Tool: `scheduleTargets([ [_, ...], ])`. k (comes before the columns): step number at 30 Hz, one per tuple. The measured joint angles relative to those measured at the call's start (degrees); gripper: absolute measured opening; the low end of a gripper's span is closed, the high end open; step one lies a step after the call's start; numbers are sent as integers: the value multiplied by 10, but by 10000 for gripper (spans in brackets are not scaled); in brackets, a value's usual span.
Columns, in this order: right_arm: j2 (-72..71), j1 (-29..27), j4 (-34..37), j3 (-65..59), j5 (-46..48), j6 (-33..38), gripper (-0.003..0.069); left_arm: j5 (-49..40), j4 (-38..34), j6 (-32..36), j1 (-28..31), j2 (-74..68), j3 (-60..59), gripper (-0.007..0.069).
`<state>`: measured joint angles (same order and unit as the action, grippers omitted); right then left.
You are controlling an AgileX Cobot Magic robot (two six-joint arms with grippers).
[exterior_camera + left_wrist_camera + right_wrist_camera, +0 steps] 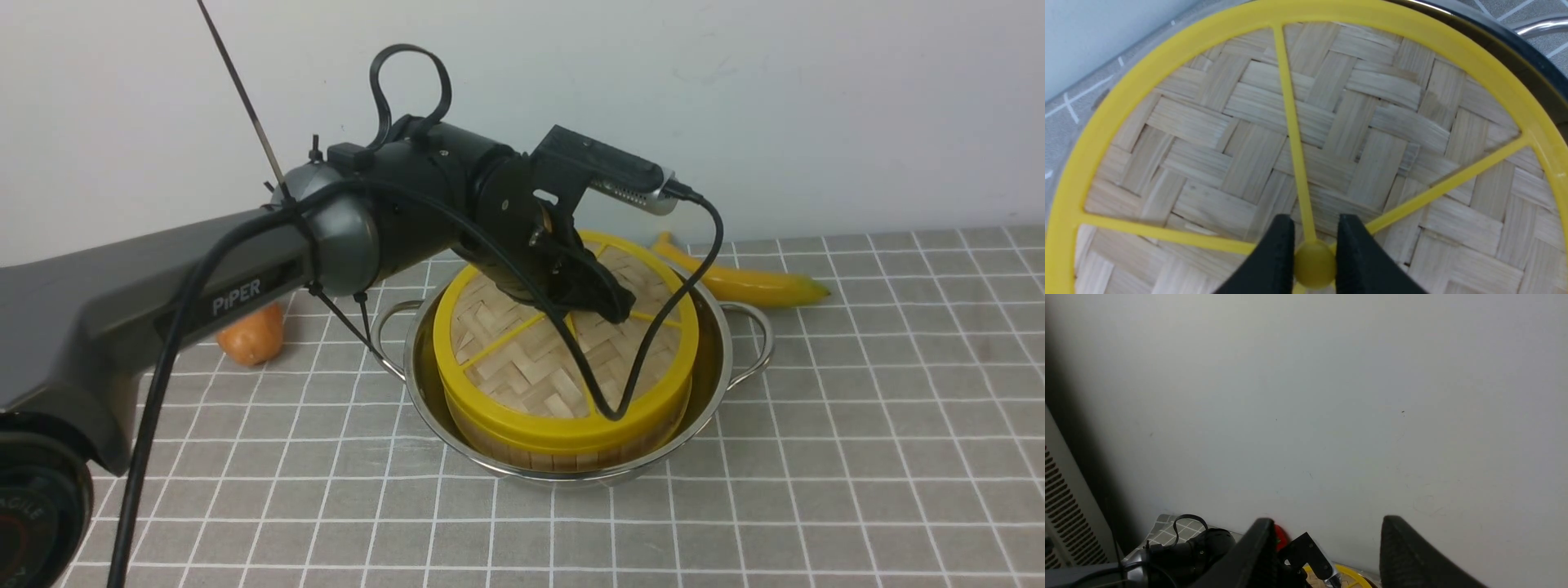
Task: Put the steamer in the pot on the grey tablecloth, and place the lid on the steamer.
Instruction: 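Place the yellow bamboo steamer lid onto the steamer in the pot with the left gripper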
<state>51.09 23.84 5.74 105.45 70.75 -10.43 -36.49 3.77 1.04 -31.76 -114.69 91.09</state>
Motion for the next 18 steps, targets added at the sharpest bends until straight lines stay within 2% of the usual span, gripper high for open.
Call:
scheduleTargets([
  [7,0,0,1,0,0,0,356,1,7,0,0,0,0,155],
  [16,0,0,1,0,0,0,356,4,12,0,0,0,1,335],
  [18,0,0,1,0,0,0,356,4,12,0,0,0,1,348],
])
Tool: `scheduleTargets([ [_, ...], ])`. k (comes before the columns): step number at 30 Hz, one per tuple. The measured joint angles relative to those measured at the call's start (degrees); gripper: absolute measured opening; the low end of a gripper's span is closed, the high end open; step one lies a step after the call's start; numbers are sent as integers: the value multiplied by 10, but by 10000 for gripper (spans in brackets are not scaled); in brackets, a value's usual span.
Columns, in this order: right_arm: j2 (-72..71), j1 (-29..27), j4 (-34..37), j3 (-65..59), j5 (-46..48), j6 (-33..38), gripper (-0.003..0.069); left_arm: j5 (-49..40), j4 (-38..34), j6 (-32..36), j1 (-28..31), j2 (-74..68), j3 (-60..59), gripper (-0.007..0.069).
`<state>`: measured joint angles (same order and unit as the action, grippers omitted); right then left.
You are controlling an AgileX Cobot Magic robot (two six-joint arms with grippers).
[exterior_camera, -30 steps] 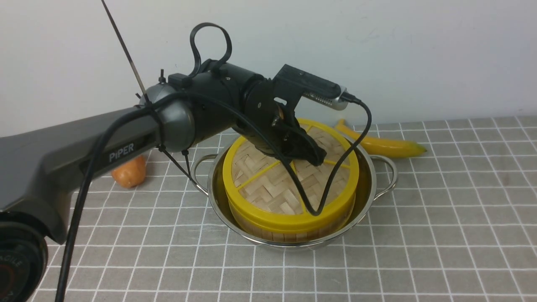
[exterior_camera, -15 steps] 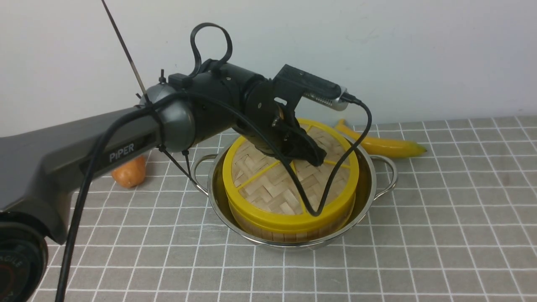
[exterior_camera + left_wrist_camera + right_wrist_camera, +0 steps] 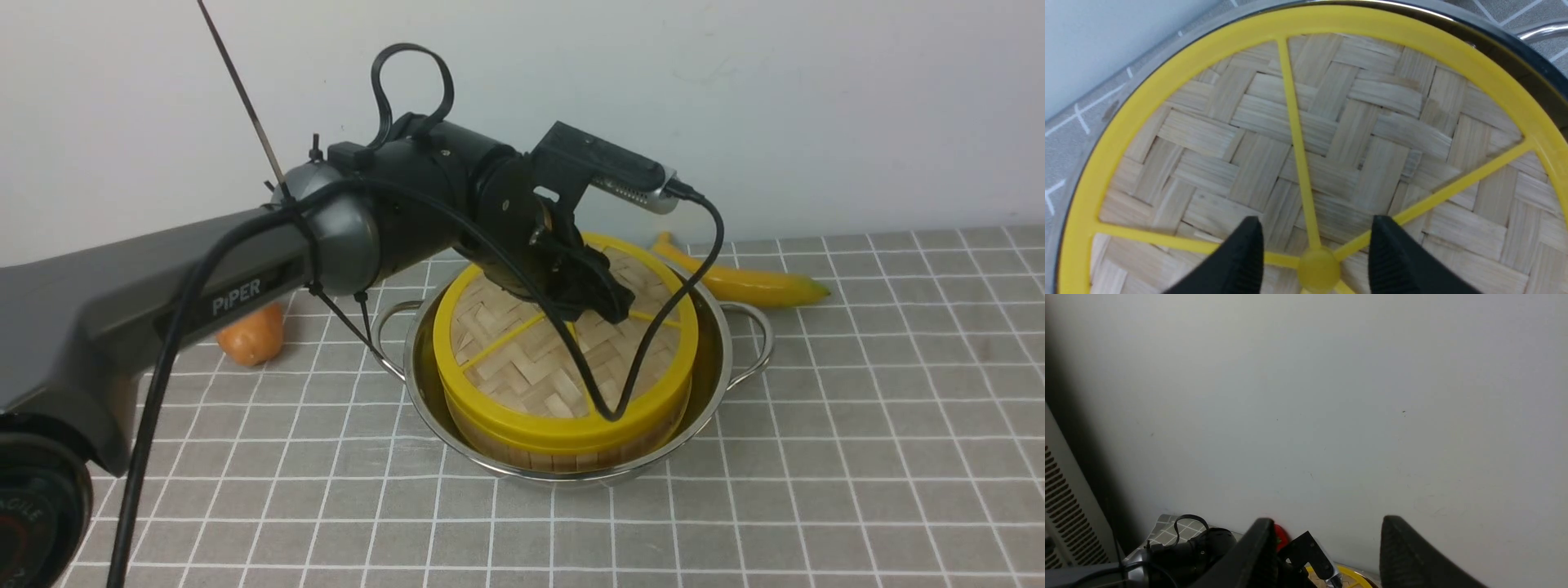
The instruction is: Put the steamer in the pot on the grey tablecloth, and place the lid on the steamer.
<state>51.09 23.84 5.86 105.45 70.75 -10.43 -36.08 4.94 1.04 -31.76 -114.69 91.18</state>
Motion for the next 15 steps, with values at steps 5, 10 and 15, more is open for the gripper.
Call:
scheduleTargets([
  [5,0,0,0,0,0,0,356,0,0,0,0,2,0,390],
  [10,0,0,0,0,0,3,356,0,0,0,-1,36,0,390],
  [15,0,0,-2,0,0,19,356,-20,0,0,-1,109,0,363],
])
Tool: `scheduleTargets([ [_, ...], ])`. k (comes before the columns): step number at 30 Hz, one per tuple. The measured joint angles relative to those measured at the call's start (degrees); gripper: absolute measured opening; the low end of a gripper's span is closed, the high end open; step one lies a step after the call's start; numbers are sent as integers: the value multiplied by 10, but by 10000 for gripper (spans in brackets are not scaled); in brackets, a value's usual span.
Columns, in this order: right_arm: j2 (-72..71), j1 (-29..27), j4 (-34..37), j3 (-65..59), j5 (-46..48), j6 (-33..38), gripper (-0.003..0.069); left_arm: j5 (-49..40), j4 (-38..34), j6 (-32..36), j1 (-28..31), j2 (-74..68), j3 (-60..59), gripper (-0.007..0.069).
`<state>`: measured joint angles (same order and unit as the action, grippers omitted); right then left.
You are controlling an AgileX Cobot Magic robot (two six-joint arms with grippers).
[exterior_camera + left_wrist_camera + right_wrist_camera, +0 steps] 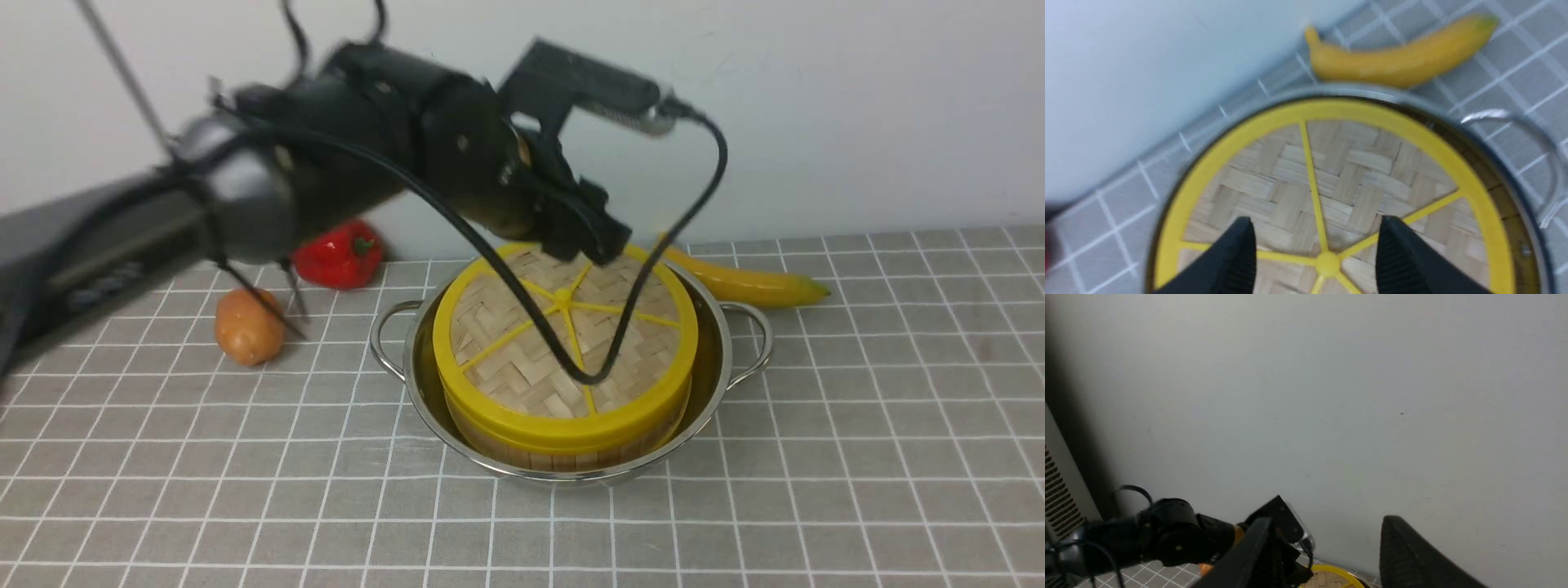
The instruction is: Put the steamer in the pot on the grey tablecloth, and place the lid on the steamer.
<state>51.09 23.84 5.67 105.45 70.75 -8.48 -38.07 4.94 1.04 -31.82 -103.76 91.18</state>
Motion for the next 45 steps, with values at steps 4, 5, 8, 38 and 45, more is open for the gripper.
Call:
scheduleTargets([
  [4,0,0,-11,0,0,16,356,-44,0,0,0,61,0,297],
  [5,0,0,-17,0,0,22,356,-67,0,0,0,93,0,253],
  [8,-1,0,-45,-5,-1,35,356,-141,8,3,0,171,0,118],
  [38,-388,0,-239,-695,-126,-79,-14,-199,43,-2,0,671,-373,-23],
  [45,-390,0,-217,-695,-125,-98,-15,-127,7,-39,0,707,-443,-23],
])
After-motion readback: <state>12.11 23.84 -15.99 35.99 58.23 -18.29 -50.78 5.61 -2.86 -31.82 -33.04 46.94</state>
